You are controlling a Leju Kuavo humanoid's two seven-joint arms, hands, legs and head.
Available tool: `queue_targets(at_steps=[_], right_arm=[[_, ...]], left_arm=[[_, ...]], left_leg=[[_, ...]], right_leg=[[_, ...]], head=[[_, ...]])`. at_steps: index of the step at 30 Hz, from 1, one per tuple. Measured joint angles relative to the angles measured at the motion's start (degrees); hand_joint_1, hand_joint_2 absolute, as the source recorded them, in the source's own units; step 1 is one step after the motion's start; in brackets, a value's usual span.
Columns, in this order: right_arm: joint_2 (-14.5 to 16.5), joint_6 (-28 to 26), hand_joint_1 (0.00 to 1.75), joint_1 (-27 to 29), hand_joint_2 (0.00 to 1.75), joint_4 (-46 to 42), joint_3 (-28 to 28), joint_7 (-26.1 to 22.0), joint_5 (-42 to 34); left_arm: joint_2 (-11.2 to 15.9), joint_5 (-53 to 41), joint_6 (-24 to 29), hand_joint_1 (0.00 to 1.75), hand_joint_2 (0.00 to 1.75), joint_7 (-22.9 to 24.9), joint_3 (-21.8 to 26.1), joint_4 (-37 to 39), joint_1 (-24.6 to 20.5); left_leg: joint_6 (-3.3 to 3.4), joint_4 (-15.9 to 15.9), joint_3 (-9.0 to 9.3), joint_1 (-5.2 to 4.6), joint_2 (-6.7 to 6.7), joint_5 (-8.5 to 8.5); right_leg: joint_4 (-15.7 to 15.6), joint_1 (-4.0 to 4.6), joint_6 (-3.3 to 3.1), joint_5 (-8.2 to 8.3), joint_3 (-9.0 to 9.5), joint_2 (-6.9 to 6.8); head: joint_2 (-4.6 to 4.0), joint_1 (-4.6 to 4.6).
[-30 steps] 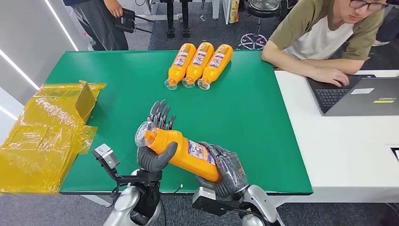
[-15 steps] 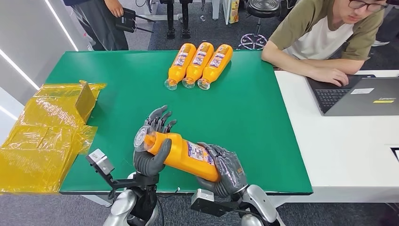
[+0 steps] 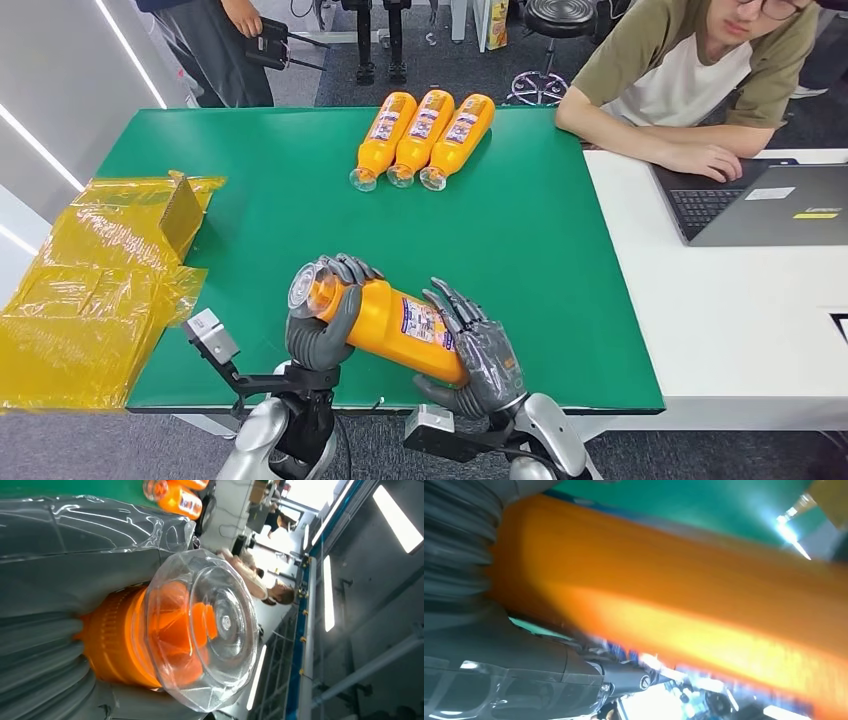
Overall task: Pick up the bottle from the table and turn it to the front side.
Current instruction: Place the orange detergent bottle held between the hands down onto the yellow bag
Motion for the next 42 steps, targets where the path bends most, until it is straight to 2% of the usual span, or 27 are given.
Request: queue_targets(at_steps=[5, 17, 20, 21, 22, 24, 26, 30, 35, 39, 42], right_arm=[[0.8, -3.4, 0.0, 0.4, 1.75, -1.0, 0.0, -2.3, -5.1], [1.2, -4.3, 0.0, 0.7, 1.75, -1.7, 0.0, -2.9, -6.1], [1.5, -7.1, 0.0, 1.2, 1.75, -2.3, 0.0, -3.9, -9.2], [1.6, -7.9, 0.0, 1.5, 1.75, -2.6, 0.0, -4.1, -9.8], [1.7, -8.2, 0.0, 1.6, 1.75, -2.7, 0.0, -4.2, -10.0], [1.8, -9.1, 0.0, 2.0, 1.75, -3.1, 0.0, -4.6, -10.5], [1.8, -11.1, 0.0, 2.7, 1.75, -3.8, 0.0, -5.8, -11.5], [1.8, -16.3, 0.0, 4.6, 1.75, -6.0, 0.0, -8.9, -16.5], [1.9, -19.3, 0.0, 6.8, 1.75, -7.6, -0.1, -11.4, -22.9], [2.5, -20.0, 0.0, 8.2, 1.75, -8.3, -0.3, -13.3, -25.2], [2.9, -19.9, 0.0, 8.7, 1.75, -8.4, -0.5, -14.1, -26.3]], left_arm=[[0.0, -0.5, 1.2, 1.75, 1.75, 0.5, 0.0, 0.0, -0.4], [0.0, -2.3, 2.7, 1.75, 1.75, 0.3, 0.0, 0.0, -0.9], [1.8, -28.0, 21.6, 1.75, 1.75, 1.5, 0.3, -2.2, -1.1], [2.8, -38.3, 28.4, 1.75, 1.75, 2.9, 0.6, -3.5, -1.1], [3.6, -44.7, 31.6, 1.75, 1.75, 4.5, 1.3, -4.6, -1.1], [5.6, -57.3, 36.5, 1.75, 1.75, 8.0, 3.4, -7.3, -1.0], [8.2, -67.1, 38.4, 1.75, 1.75, 11.3, 6.2, -10.0, -1.1], [15.8, -74.6, 36.1, 1.75, 1.75, 16.0, 11.9, -12.5, -2.2], [25.6, -83.6, 34.0, 1.75, 1.75, 18.9, 17.1, -11.4, -5.0], [31.2, -89.0, 28.7, 1.75, 1.75, 18.6, 17.4, -5.9, -9.4], [34.0, -89.1, 26.8, 1.75, 1.75, 16.6, 17.3, -1.4, -11.5]], left_leg=[[0.0, 0.0, 0.0, 0.0, 0.0, 0.0], [0.0, 0.0, 0.0, 0.0, 0.0, 0.0], [0.0, 0.0, 0.0, 0.01, 0.01, 0.0], [0.0, 0.0, 0.0, 0.02, 0.01, 0.0], [-0.01, 0.0, 0.0, 0.02, 0.01, 0.0], [-0.02, 0.0, 0.01, 0.03, 0.01, 0.01], [-0.05, 0.0, 0.01, 0.04, 0.01, 0.03], [-0.19, -0.1, 0.03, 0.06, 0.09, 0.08], [-0.28, -0.1, 0.05, 0.07, 0.15, 0.1], [-0.31, -0.1, 0.05, 0.07, 0.2, 0.12], [-0.32, -0.1, 0.08, 0.06, 0.35, 0.12]], right_leg=[[0.0, 0.0, 0.0, 0.0, 0.0, 0.0], [0.0, 0.0, 0.0, 0.0, 0.0, 0.0], [0.0, 0.0, -0.01, 0.0, 0.0, 0.0], [0.0, 0.01, -0.01, 0.0, 0.0, 0.0], [0.1, 0.01, -0.02, 0.0, 0.0, 0.0], [0.1, 0.01, -0.03, -0.01, -0.01, 0.01], [0.1, 0.02, -0.05, -0.02, -0.02, 0.0], [0.1, 0.06, -0.15, -0.03, -0.06, 0.09], [0.1, 0.07, -0.19, -0.01, -0.12, 0.17], [0.2, 0.06, -0.26, 0.05, -0.12, 0.19], [0.2, 0.06, -0.33, 0.1, -0.15, 0.33]], head=[[0.0, 0.0], [0.0, 0.0], [0.0, 0.0], [0.0, 0.0], [0.0, 0.0], [0.0, 0.0], [0.0, -0.01], [0.0, 0.0], [0.0, 0.02], [0.0, 0.01], [0.0, 0.0]])
